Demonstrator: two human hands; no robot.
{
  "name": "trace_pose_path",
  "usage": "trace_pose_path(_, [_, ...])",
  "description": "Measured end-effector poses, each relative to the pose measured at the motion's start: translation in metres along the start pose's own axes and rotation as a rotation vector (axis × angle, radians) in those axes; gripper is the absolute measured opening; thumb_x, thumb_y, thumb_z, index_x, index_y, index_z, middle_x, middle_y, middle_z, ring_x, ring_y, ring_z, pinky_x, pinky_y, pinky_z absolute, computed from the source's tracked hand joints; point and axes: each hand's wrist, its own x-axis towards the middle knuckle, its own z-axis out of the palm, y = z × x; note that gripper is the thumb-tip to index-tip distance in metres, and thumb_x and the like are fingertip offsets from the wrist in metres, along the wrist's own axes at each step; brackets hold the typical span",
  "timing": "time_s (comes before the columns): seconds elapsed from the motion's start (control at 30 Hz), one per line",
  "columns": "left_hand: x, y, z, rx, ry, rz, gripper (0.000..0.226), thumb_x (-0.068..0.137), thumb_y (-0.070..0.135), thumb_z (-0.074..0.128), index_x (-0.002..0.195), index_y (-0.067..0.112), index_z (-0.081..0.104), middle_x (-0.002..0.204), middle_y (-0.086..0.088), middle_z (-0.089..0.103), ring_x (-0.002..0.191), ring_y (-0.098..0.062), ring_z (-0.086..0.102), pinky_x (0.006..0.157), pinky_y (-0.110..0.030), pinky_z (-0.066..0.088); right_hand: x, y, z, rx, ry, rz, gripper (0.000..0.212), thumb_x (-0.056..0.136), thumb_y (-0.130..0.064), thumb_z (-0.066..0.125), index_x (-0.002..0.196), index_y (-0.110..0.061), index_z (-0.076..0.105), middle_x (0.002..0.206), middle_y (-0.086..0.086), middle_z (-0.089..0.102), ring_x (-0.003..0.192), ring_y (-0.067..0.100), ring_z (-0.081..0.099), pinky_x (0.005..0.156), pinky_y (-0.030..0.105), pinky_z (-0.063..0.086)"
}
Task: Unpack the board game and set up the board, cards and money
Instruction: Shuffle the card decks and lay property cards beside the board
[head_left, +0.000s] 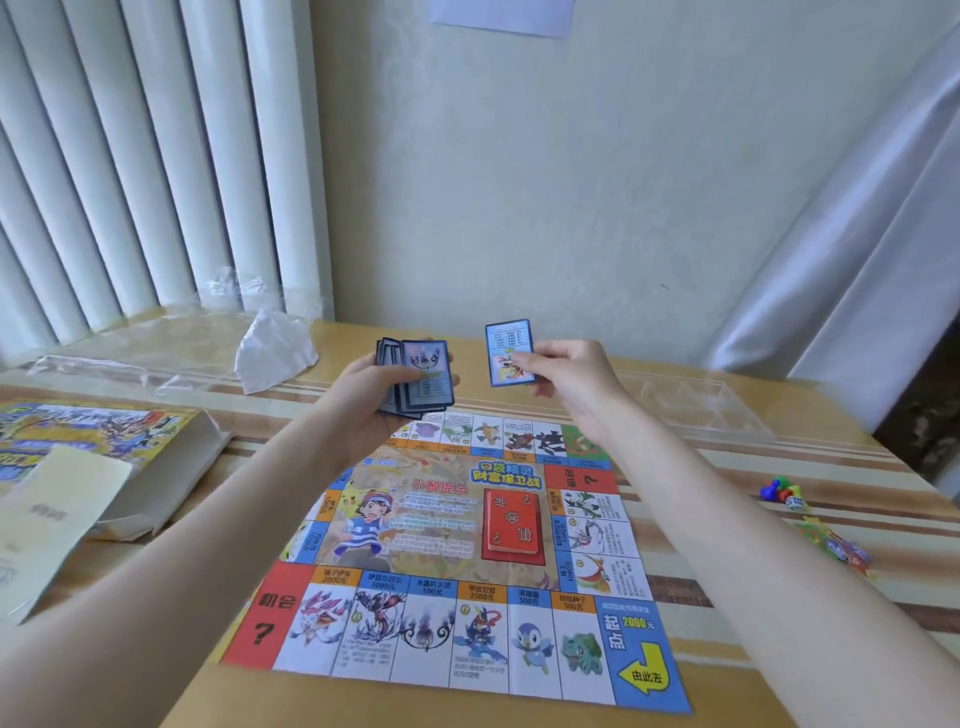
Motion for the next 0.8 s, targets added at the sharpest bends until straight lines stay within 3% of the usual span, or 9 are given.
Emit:
trace_pose_path(0.07, [-0.001, 0.002, -0.010, 0.002, 0.028, -0.015, 0.028, 0.092, -0.008, 0.043, 0.118, 0.001, 0.049, 0.108, -0.021, 0.065, 0.087, -0.028, 0.070, 0.066, -0.032, 0.059, -0.002, 0.003, 0.005, 0.091, -0.051, 0.046, 0.005, 0.082, -0.001, 0.067, 0.087, 0.000, 0.066, 0.084, 0.010, 0.065, 0.068, 0.017, 0.056, 0.051, 0.017, 0.048])
trace_pose_path(0.17, [-0.004, -0.003, -0.011, 0.042, 0.062, -0.031, 0.018, 0.091, -0.007, 0.047, 0.103, 0.005, 0.054, 0.092, -0.017, 0.067, 0.075, -0.024, 0.071, 0.057, -0.028, 0.058, -0.003, 0.007, 0.016, 0.214, -0.175, 0.102, 0.005, 0.084, 0.002, 0.062, 0.088, 0.003, 0.065, 0.080, 0.009, 0.061, 0.066, 0.014, 0.059, 0.055, 0.017, 0.053])
trace_pose_path(0.37, [-0.003, -0.014, -0.008, 0.064, 0.048, -0.053, 0.016, 0.089, -0.005, 0.052, 0.096, 0.008, 0.057, 0.094, -0.012, 0.067, 0.083, -0.023, 0.066, 0.065, -0.029, 0.059, -0.004, 0.013, 0.028, 0.341, -0.291, 0.198, 0.019, 0.089, 0.003, 0.055, 0.106, 0.008, 0.059, 0.094, 0.017, 0.061, 0.081, 0.024, 0.061, 0.065, 0.027, 0.059])
trace_pose_path(0.43, [-0.004, -0.015, -0.011, 0.062, 0.045, -0.066, 0.017, 0.089, -0.005, 0.052, 0.098, 0.008, 0.057, 0.095, -0.013, 0.067, 0.083, -0.023, 0.066, 0.063, -0.028, 0.059, -0.006, 0.013, 0.025, 0.290, -0.321, 0.196, 0.008, 0.089, 0.003, 0.055, 0.091, 0.003, 0.063, 0.079, 0.010, 0.064, 0.070, 0.018, 0.064, 0.065, 0.026, 0.059])
trace_pose_path(0.53, [-0.006, -0.016, -0.015, 0.075, 0.025, -0.079, 0.017, 0.087, -0.004, 0.055, 0.100, 0.008, 0.058, 0.096, -0.013, 0.068, 0.083, -0.023, 0.067, 0.066, -0.029, 0.059, -0.009, 0.015, 0.024, 0.093, -0.300, 0.150, 0.011, 0.086, 0.003, 0.059, 0.079, -0.004, 0.064, 0.068, 0.004, 0.066, 0.060, 0.011, 0.060, 0.055, 0.021, 0.050])
trace_pose_path(0.63, [-0.009, -0.014, -0.015, 0.108, -0.004, -0.063, 0.015, 0.087, -0.002, 0.056, 0.097, 0.008, 0.059, 0.089, -0.009, 0.070, 0.074, -0.019, 0.069, 0.064, -0.027, 0.059, -0.011, 0.015, 0.028, 0.023, -0.263, 0.117, 0.007, 0.083, 0.004, 0.063, 0.083, -0.003, 0.063, 0.068, 0.006, 0.062, 0.052, 0.009, 0.053, 0.043, 0.017, 0.040])
trace_pose_path(0.73, [-0.010, -0.003, -0.014, 0.161, 0.013, -0.012, 0.013, 0.089, -0.003, 0.054, 0.096, 0.008, 0.057, 0.089, -0.011, 0.068, 0.070, -0.017, 0.069, 0.060, -0.025, 0.058, -0.013, 0.005, 0.036, 0.005, -0.262, 0.020, 0.011, 0.083, 0.005, 0.062, 0.087, -0.005, 0.061, 0.068, 0.007, 0.061, 0.050, 0.010, 0.053, 0.045, 0.018, 0.043])
trace_pose_path(0.8, [-0.009, 0.010, -0.013, 0.180, 0.040, 0.032, 0.013, 0.090, -0.004, 0.052, 0.093, 0.008, 0.054, 0.087, -0.010, 0.066, 0.068, -0.016, 0.068, 0.055, -0.023, 0.056, -0.014, -0.008, 0.043, -0.031, -0.277, -0.069, 0.022, 0.084, 0.005, 0.062, 0.101, -0.008, 0.057, 0.070, 0.008, 0.062, 0.052, 0.012, 0.055, 0.048, 0.019, 0.046])
